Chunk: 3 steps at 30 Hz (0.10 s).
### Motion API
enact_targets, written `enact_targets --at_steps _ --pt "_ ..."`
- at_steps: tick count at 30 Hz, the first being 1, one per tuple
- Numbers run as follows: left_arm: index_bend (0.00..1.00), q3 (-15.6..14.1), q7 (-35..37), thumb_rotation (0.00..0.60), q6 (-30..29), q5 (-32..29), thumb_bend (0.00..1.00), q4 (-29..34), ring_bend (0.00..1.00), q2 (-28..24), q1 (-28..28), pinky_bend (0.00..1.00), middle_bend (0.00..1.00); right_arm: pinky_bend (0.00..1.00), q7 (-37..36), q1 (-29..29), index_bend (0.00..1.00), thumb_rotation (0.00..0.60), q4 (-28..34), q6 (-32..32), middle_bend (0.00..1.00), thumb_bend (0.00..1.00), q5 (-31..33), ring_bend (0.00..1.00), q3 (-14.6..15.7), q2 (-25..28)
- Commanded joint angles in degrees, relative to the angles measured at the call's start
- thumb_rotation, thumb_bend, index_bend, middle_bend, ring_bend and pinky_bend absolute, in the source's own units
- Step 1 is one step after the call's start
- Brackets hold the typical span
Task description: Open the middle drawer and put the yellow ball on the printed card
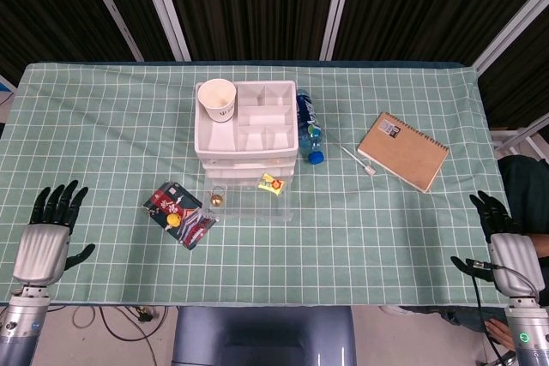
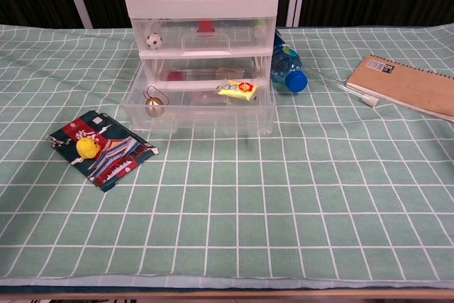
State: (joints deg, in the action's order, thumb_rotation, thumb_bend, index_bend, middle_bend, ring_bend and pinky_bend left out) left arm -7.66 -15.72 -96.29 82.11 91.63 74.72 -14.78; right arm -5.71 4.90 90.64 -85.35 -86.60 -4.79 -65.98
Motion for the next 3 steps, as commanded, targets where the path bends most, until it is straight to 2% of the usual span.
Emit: enact_targets --at_steps 1,3 --pt "0.00 1.1 1.9 0.600 0.4 -0.2 0.03 -1.3 0.00 0.7 0.9 0.00 0.00 0.22 0.6 0.0 0.00 0.600 -0.9 -0.8 0.00 0.04 -1.0 0.00 0.1 -0.4" --pt "0.00 1.4 2.0 0.600 1.0 0.1 0.03 -1.7 0.00 1.0 1.1 0.00 0.00 0.22 1.4 0.0 0.00 0.600 -2.0 -1.5 0.00 0.04 -2.0 0.00 0.2 -0.8"
